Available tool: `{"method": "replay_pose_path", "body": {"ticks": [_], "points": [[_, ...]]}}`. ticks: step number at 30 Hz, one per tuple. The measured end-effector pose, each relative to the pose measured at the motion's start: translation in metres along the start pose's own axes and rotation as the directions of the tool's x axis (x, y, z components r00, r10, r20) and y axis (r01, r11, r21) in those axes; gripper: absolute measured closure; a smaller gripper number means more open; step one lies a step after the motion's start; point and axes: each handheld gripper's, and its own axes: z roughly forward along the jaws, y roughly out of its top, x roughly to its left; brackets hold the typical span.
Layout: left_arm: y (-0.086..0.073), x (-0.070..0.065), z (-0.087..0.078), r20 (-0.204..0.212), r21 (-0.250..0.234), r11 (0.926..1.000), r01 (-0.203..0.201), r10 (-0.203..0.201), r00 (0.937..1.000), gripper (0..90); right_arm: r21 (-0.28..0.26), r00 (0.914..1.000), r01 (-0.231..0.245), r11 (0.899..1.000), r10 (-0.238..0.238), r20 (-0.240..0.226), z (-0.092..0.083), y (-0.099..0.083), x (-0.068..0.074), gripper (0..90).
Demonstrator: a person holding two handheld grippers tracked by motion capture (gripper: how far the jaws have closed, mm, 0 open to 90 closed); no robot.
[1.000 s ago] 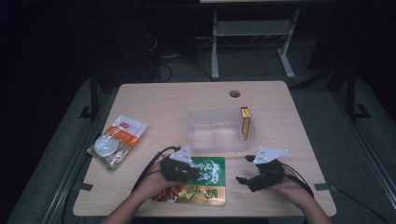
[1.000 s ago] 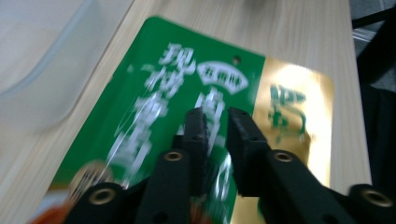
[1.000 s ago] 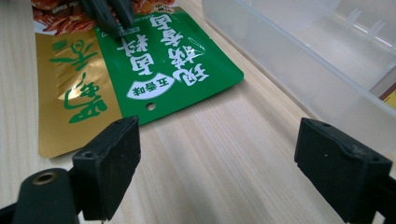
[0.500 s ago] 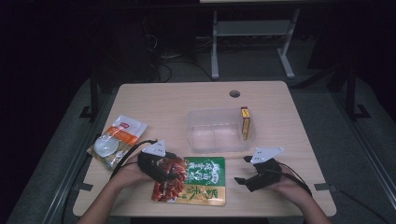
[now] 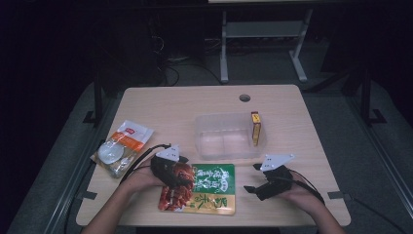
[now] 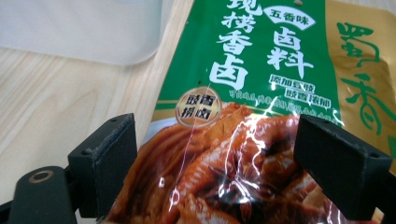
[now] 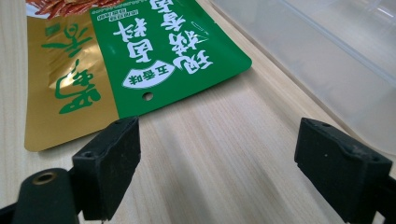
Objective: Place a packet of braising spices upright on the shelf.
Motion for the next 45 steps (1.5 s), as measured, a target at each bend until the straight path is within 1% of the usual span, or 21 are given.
{"method": "replay_pose_path", "body": {"ticks": [3, 6, 11, 14, 17, 18, 19, 21, 23, 25, 26, 27, 32, 33, 34, 36, 39, 40, 42, 43, 45], "points": [[0.001, 0.002, 0.004, 0.012, 0.002, 0.9999, 0.011, -0.011, 0.9999, 12.4, -0.005, 1.0000, 0.005, 1.000, -0.005, -0.001, -0.001, 0.000, 0.000, 14.3], [0.001, 0.002, 0.004, 0.009, 0.007, 0.9999, 0.010, -0.010, 0.9999, 11.0, -0.002, 1.0000, -0.001, 1.000, 0.001, -0.002, -0.001, 0.000, 0.000, 14.2], [0.001, -0.001, 0.005, -0.008, 0.018, 0.9998, 0.005, -0.005, 1.0000, 12.2, -0.002, 1.0000, 0.001, 1.000, -0.001, -0.002, 0.000, 0.000, 0.000, 14.3], [0.003, -0.004, 0.004, -0.022, 0.037, 0.9993, 0.003, -0.002, 0.9998, 14.8, 0.000, 1.0000, 0.003, 1.000, -0.003, -0.003, 0.000, 0.000, 0.001, 14.2], [0.005, -0.010, 0.003, -0.019, 0.053, 0.9984, -0.022, 0.023, 0.9996, 23.1, 0.000, 1.0000, 0.000, 1.000, 0.000, -0.005, 0.000, 0.000, 0.000, 14.2], [0.005, -0.010, 0.003, -0.019, 0.053, 0.9984, -0.022, 0.023, 0.9996, 27.6, 0.001, 1.0000, -0.001, 1.000, 0.001, -0.006, 0.000, 0.000, 0.000, 14.2], [0.006, -0.014, 0.003, -0.013, 0.052, 0.9979, -0.040, 0.041, 0.9991, 33.0, 0.000, 1.0000, 0.000, 1.000, 0.000, -0.006, 0.000, 0.000, 0.000, 14.2], [0.008, -0.017, 0.002, -0.010, 0.059, 0.9969, -0.052, 0.053, 0.9986, 44.2, 0.000, 1.0000, 0.000, 1.000, 0.000, -0.006, 0.000, 0.000, -0.001, 14.2], [0.009, -0.018, 0.002, -0.019, 0.070, 0.9962, -0.050, 0.052, 0.9985, 51.3, 0.000, 1.0000, 0.001, 1.000, -0.001, -0.006, 0.000, -0.001, -0.001, 14.2], [0.010, -0.018, 0.001, -0.023, 0.078, 0.9957, -0.050, 0.052, 0.9984, 61.9, 0.003, 1.0000, -0.003, 1.000, 0.003, -0.008, 0.000, -0.001, -0.001, 14.2], [0.011, -0.019, 0.001, -0.025, 0.083, 0.9955, -0.047, 0.049, 0.9985, 61.9, 0.003, 1.0000, -0.003, 1.000, 0.003, -0.008, 0.000, -0.001, -0.001, 14.2], [0.011, -0.020, 0.001, -0.028, 0.088, 0.9949, -0.049, 0.052, 0.9983, 74.1, 0.008, 0.9997, -0.020, 1.000, 0.020, -0.017, 0.000, 0.000, -0.001, 14.2], [0.013, -0.022, 0.001, -0.050, 0.098, 0.9942, -0.046, 0.051, 0.9975, 83.2, 0.011, 0.9988, -0.035, 0.999, 0.035, -0.034, -0.001, 0.001, -0.001, 11.2], [0.013, -0.024, 0.001, -0.056, 0.092, 0.9952, -0.032, 0.037, 0.9978, 84.9, 0.015, 0.9985, -0.033, 0.999, 0.034, -0.043, -0.001, 0.001, -0.001, 9.3], [0.012, -0.023, 0.000, -0.052, 0.085, 0.9963, -0.011, 0.016, 0.9985, 85.9, 0.020, 0.9981, -0.037, 0.999, 0.038, -0.048, -0.001, 0.002, -0.001, 8.7], [0.012, -0.023, 0.000, -0.050, 0.084, 0.9965, -0.003, 0.007, 0.9987, 88.1, 0.027, 0.9978, -0.037, 0.999, 0.038, -0.055, -0.001, 0.002, -0.001, 8.8], [0.010, -0.021, -0.003, -0.042, 0.065, 0.9976, 0.025, -0.022, 0.9989, 88.8, 0.048, 0.9959, -0.043, 0.998, 0.047, -0.077, 0.000, 0.005, 0.000, 9.3], [0.010, -0.021, -0.005, -0.032, 0.055, 0.9980, 0.032, -0.030, 0.9990, 89.0, 0.063, 0.9957, -0.026, 0.998, 0.032, -0.087, 0.001, 0.005, 0.002, 9.3], [0.009, -0.021, -0.007, -0.018, 0.044, 0.9980, 0.046, -0.045, 0.9988, 89.2, 0.073, 0.9964, -0.008, 0.997, 0.014, -0.083, 0.002, 0.006, 0.005, 9.2], [0.009, -0.023, -0.011, -0.011, 0.029, 0.9981, 0.055, -0.055, 0.9984, 89.2, 0.083, 0.9946, -0.012, 0.996, 0.020, -0.102, 0.003, 0.006, 0.006, 8.2], [0.009, -0.024, -0.013, -0.011, 0.020, 0.9982, 0.056, -0.056, 0.9984, 89.2, 0.086, 0.9941, -0.012, 0.996, 0.021, -0.107, 0.003, 0.006, 0.006, 8.2]]}}
